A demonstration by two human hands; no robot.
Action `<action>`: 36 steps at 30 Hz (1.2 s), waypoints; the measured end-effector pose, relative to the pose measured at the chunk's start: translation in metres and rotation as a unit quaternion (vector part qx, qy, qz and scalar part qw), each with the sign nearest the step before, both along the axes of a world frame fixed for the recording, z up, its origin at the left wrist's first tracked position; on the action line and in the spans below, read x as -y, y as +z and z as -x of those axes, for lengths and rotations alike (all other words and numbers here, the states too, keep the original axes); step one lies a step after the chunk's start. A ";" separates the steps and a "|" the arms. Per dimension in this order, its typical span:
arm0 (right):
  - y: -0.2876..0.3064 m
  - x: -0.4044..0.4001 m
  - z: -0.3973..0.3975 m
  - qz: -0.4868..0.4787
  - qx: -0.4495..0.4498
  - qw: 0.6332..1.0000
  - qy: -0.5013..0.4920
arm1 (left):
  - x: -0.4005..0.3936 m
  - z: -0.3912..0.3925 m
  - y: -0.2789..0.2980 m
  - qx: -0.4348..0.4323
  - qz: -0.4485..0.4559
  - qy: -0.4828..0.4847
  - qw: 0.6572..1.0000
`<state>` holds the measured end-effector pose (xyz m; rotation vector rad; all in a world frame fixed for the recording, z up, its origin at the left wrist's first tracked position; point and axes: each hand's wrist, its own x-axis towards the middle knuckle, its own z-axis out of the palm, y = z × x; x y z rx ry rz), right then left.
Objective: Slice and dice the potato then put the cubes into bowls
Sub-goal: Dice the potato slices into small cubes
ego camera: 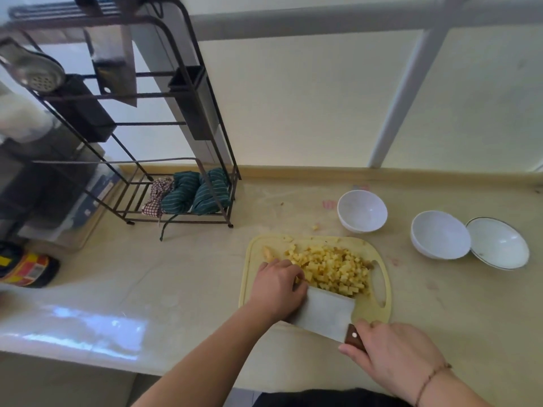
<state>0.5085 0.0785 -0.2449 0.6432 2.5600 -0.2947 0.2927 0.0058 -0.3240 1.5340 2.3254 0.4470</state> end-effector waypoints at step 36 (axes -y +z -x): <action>-0.031 0.053 0.042 0.483 -0.113 0.752 -0.434 | 0.065 -0.008 -0.006 0.248 -0.029 0.316 0.915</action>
